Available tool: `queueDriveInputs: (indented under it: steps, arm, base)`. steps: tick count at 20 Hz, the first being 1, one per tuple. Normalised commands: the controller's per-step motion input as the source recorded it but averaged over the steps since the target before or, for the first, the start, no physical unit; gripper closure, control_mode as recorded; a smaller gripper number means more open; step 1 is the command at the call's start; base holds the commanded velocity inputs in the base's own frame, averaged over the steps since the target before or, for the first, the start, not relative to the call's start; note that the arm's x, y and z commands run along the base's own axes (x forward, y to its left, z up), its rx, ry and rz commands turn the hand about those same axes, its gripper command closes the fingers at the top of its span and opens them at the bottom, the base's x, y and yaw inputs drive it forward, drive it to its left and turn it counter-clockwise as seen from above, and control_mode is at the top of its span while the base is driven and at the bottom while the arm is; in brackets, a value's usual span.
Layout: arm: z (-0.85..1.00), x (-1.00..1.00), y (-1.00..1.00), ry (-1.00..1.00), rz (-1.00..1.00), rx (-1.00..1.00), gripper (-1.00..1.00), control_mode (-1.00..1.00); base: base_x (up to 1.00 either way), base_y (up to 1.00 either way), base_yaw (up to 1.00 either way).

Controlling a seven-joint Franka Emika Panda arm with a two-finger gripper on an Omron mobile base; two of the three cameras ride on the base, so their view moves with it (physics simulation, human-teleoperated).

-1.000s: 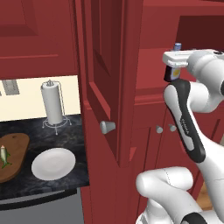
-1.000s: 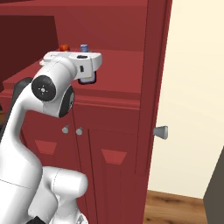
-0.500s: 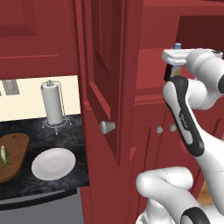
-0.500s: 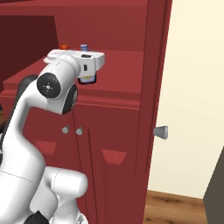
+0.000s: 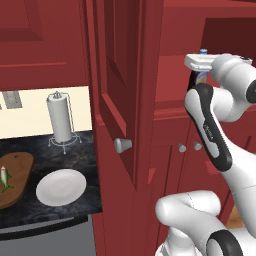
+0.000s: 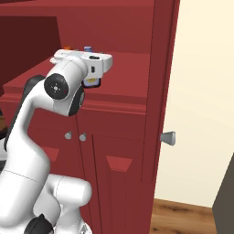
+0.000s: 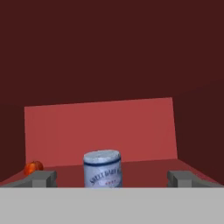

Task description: Pick the fish from the plate and place it on the cutting board. Then pick the condiment bottle from the cabinet and place it next to the cutting board.

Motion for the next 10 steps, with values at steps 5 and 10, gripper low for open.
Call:
queueDriveInputs:
  steps: [5, 10]
  arm:
    - [0.00, 0.15, -0.01, 0.00, 0.00, 0.02, -1.00, -1.00]
    - [0.00, 0.11, 0.00, 0.00, 0.00, 0.02, -1.00, -1.00]
  base:
    - [0.00, 0.00, 0.00]
    - [0.00, 0.00, 0.00]
